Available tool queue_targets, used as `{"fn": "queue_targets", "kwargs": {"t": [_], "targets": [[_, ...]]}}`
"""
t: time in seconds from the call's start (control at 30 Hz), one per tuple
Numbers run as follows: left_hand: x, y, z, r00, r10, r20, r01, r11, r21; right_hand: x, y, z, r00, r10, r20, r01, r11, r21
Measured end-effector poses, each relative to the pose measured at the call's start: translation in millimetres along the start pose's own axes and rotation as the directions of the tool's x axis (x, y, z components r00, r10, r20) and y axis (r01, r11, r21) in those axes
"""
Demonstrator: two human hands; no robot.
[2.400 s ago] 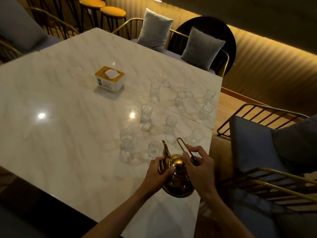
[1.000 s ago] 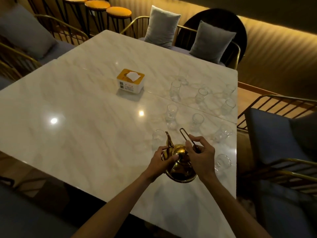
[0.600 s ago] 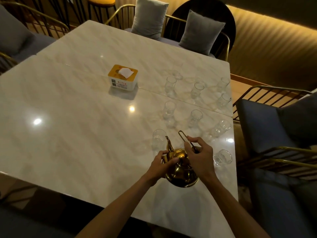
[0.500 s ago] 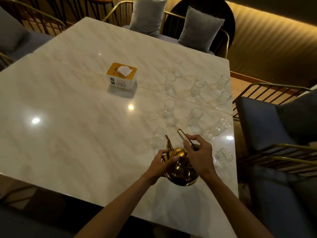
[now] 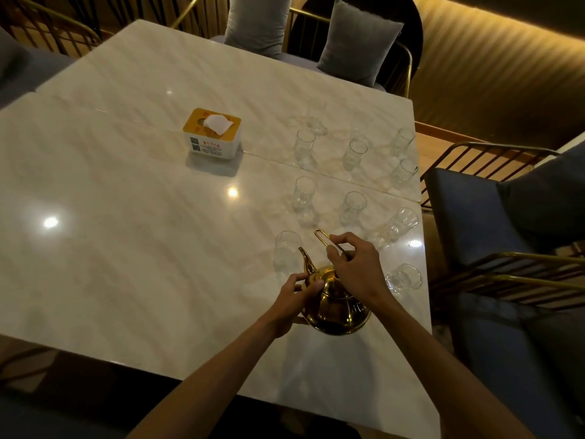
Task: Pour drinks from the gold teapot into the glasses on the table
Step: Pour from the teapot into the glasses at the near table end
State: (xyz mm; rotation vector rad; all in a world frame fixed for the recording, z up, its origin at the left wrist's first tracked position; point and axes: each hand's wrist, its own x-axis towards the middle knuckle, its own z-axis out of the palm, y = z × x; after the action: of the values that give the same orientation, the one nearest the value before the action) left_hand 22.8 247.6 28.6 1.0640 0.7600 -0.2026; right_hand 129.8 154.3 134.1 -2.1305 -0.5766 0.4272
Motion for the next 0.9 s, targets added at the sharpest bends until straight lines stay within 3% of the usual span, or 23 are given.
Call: {"fn": "queue_targets", "kwargs": {"t": [0.9], "targets": [[-12, 7, 7, 0.995, -0.081, 0.054, 0.084, 0.995, -0.052, 6, -11, -3, 0.998, -0.010, 0.061, 0.018, 0.991, -0.129]]}}
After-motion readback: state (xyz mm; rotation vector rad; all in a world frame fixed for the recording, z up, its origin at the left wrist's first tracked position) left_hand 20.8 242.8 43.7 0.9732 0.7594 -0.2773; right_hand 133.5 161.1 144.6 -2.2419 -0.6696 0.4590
